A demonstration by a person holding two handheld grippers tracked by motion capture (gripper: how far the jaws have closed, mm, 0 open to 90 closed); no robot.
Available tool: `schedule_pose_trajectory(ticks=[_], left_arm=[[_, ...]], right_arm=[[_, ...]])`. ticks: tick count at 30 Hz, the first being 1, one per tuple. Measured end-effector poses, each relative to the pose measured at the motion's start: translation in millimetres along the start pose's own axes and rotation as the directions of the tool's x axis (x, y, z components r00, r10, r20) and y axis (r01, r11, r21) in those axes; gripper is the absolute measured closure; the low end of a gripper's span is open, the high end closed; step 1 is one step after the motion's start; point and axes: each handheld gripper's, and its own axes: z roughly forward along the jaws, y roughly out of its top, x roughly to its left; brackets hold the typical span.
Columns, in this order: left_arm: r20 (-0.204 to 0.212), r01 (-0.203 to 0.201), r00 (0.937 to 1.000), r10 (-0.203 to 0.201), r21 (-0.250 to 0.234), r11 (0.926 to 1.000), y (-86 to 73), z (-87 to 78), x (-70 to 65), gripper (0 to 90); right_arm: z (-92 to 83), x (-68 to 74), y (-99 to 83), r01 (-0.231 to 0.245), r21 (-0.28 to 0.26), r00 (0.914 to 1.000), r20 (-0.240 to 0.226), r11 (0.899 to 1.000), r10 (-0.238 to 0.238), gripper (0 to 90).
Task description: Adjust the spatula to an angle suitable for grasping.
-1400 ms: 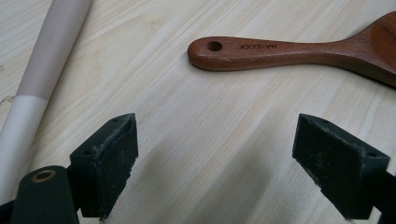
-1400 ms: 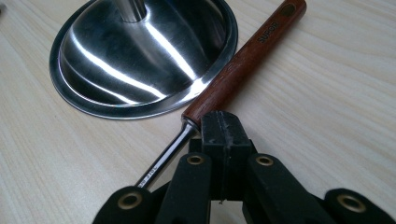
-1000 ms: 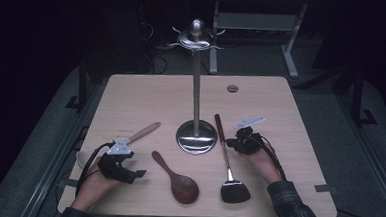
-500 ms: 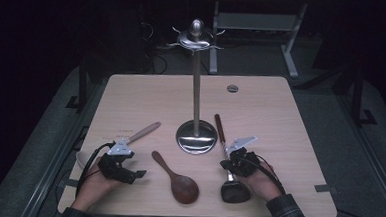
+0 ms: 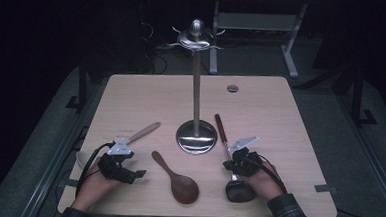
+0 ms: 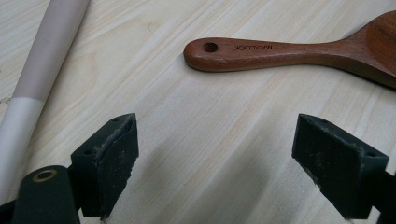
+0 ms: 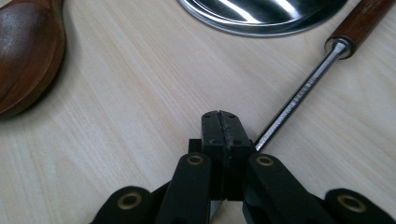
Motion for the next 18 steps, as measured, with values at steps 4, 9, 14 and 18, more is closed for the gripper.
schedule_pose_trajectory(ticks=[4, 9, 14, 18], left_arm=[[0.002, 0.005, 1.0000, -0.005, -0.001, 1.0000, 0.2, 0.3, 0.2, 14.3], [0.002, 0.004, 1.0000, -0.004, -0.001, 1.0000, 0.3, 0.1, -0.2, 14.2], [0.004, 0.005, 1.0000, -0.005, -0.002, 1.0000, 0.4, 0.6, -0.5, 14.3], [0.004, 0.006, 1.0000, -0.006, -0.002, 1.0000, 0.6, 0.7, -0.7, 14.2]], right_arm=[[-2.5, -3.5, -3.2, -0.017, 0.002, 0.9998, 0.005, 1.000, 0.017, 89.7], [-6.4, -10.1, -10.2, -0.034, 0.005, 0.9992, 0.021, 0.999, 0.034, 89.7], [-13.3, -17.4, -17.1, -0.061, 0.001, 0.9976, 0.034, 0.998, 0.061, 89.7], [-17.5, -22.4, -21.8, -0.072, 0.002, 0.9961, 0.051, 0.997, 0.072, 89.7]])
